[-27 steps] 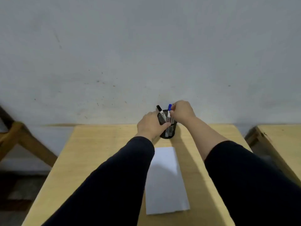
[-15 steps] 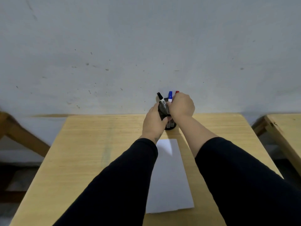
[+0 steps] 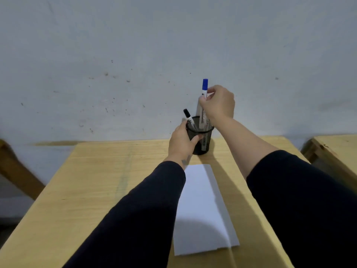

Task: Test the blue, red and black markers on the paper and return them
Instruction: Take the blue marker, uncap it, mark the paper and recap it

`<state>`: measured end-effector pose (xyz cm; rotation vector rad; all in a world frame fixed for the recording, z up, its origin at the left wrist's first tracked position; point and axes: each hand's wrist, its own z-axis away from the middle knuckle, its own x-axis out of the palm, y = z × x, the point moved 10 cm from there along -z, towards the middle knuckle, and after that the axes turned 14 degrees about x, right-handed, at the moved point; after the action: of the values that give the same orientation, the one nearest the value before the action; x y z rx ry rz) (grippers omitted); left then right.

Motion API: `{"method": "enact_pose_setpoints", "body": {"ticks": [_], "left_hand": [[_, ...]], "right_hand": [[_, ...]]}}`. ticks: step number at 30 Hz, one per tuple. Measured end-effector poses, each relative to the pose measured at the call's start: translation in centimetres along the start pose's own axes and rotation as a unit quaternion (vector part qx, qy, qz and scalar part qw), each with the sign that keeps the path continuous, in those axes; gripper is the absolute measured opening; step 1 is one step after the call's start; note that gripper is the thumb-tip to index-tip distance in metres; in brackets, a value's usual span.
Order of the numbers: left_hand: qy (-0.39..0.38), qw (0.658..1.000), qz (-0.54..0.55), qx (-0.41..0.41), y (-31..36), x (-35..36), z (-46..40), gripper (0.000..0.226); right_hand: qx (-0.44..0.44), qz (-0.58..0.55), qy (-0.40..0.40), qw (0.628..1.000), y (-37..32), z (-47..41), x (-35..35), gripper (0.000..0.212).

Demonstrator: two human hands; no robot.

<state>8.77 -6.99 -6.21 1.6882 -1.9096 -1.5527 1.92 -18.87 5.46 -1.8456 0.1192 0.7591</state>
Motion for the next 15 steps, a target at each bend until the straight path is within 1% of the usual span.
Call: {"method": "enact_pose_setpoints", "body": {"ticks": [2,4,6,8,12,13,15], "left_hand": [[0.001,1.0,-0.002,0.008,0.4,-0.2,-0.1,0.045],[-0.015,1.0,-0.002,0.006,0.7,-0.3,-0.1,0.045],[-0.025,1.0,-0.01,0.003,1.4,-0.5,0.2,0.049],[0.001,1.0,-0.023,0.018,3.1,-1.7,0.8,0.05],[0.058,0.994,0.026,0.089,8.1,-4.7,3.0,0.049],[0.063,0.99,0.027,0.12,9.4,-5.5,3.7,0.046],[0.052,0.982,-0.012,0.18,11.2,-6.8,5.2,0.043]], "right_hand": [[-0.017,-0.051,0.006,0.999,-0.9,0.9,-2.0,0.027],[-0.029,-0.09,0.009,0.995,-1.0,2.3,-3.7,0.028],[-0.035,-0.102,0.005,0.994,-0.5,3.7,-4.9,0.029],[-0.041,-0.091,-0.013,0.995,0.3,5.2,-5.6,0.029],[-0.05,-0.046,-0.056,0.996,2.7,8.4,-5.7,0.027],[-0.052,-0.033,-0.069,0.996,3.3,9.3,-5.4,0.026],[-0.057,-0.011,-0.104,0.993,4.3,11.3,-4.7,0.026]]}}
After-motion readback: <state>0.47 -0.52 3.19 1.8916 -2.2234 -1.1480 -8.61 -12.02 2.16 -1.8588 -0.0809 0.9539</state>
